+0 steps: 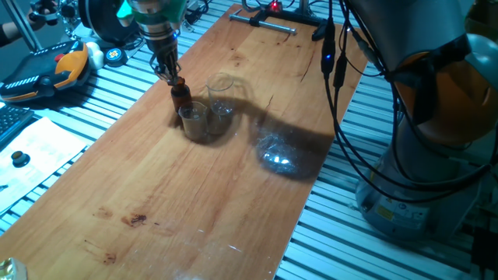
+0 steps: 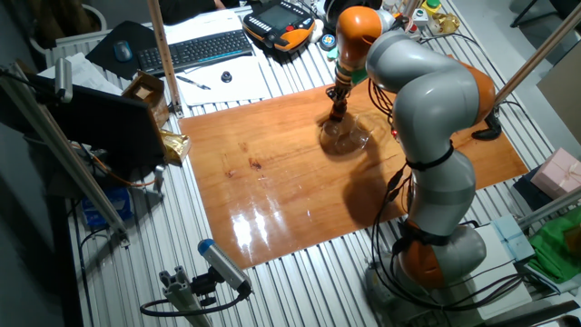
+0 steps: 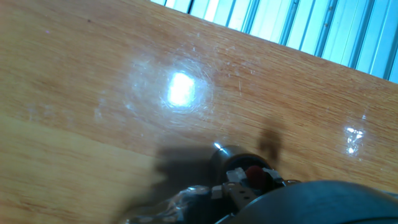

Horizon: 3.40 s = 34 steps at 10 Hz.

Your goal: Transfer liquid using a dropper

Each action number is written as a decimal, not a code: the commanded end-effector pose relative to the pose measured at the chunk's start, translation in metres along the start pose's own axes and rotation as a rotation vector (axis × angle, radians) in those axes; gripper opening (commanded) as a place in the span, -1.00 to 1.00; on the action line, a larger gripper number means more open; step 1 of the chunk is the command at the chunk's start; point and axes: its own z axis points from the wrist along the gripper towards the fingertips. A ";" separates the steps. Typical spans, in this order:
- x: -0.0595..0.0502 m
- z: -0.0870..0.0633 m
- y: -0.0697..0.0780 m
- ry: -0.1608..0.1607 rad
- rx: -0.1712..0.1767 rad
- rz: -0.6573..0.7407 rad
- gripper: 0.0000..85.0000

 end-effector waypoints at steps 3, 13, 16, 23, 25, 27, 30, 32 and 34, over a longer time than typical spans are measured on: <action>0.000 0.000 0.000 0.004 -0.003 -0.004 -0.59; -0.005 -0.054 -0.001 0.048 0.002 0.023 -0.59; -0.008 -0.076 -0.007 0.059 -0.017 0.036 -0.60; -0.014 -0.108 -0.010 0.084 -0.021 0.063 -0.61; -0.016 -0.113 -0.009 0.092 -0.015 0.066 -0.61; -0.012 -0.116 -0.011 0.124 -0.016 0.059 -0.61; 0.002 -0.110 -0.018 0.141 -0.027 0.044 -0.62; 0.013 -0.108 -0.021 0.144 -0.028 0.041 -0.63; 0.026 -0.106 -0.021 0.144 -0.027 0.042 -0.63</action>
